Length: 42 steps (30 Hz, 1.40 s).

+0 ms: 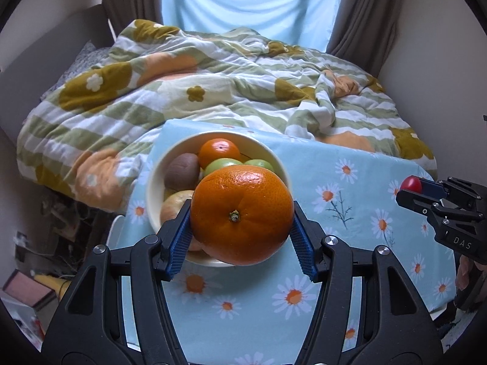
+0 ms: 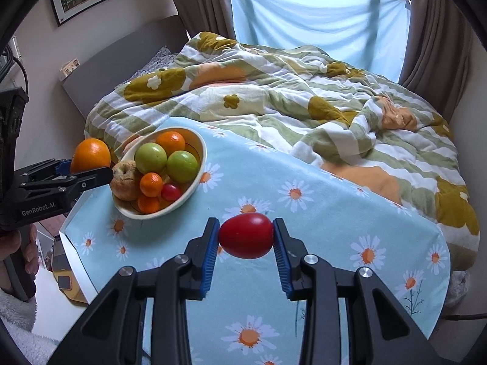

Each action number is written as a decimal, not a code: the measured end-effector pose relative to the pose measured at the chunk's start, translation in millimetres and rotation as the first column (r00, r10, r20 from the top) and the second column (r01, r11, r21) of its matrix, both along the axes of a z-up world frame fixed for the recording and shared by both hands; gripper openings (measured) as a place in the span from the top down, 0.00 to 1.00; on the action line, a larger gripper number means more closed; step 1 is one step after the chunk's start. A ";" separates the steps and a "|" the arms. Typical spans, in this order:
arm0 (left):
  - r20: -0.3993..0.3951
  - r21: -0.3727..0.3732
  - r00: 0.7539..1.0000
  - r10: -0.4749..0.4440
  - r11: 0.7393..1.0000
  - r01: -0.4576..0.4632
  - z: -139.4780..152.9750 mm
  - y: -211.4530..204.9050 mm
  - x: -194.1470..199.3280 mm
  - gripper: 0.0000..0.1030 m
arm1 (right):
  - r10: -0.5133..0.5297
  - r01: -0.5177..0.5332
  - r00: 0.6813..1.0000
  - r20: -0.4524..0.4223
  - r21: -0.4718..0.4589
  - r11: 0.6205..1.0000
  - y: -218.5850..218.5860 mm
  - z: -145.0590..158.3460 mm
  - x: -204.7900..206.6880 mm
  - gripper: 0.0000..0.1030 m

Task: Organize fruits
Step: 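Carry the orange into the bowl and open the left tool while the right tool carries the tomato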

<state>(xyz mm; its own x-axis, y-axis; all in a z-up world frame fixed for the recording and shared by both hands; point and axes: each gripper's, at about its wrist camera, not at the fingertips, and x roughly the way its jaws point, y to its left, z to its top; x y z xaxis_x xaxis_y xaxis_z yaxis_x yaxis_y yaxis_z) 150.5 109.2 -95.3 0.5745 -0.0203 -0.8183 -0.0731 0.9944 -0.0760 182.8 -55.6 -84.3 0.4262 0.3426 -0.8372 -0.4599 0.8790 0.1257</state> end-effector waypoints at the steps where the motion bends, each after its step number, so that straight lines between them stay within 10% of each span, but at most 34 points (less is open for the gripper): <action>1: 0.001 0.004 1.000 0.000 1.000 0.000 0.4 8.9 2.6 0.36 | 0.000 0.000 1.000 -0.001 0.003 1.000 8.0 -0.3 2.5 0.68; 14: -0.064 0.016 0.993 -0.102 0.995 0.103 -34.6 91.4 61.0 0.36 | -0.094 0.094 0.995 -0.029 0.012 0.995 83.2 -21.4 35.1 0.68; 38: -0.173 -0.062 0.965 -0.196 0.980 0.188 -86.4 111.2 84.7 0.35 | -0.193 0.193 0.979 -0.065 -0.013 0.981 109.8 -50.2 44.4 0.69; 42: -0.136 -0.053 0.968 -0.209 0.978 0.203 -79.8 109.0 81.7 0.00 | -0.194 0.193 0.979 -0.065 -0.013 0.981 110.0 -50.1 44.6 0.68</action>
<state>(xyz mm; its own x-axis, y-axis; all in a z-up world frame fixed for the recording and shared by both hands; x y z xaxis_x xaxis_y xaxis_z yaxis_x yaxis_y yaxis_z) 232.1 218.2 -175.1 0.4343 -0.1594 -0.8865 0.1202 0.9857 -0.1183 227.3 54.4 -134.4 0.4281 0.2535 -0.8675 -0.2720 0.9515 0.1439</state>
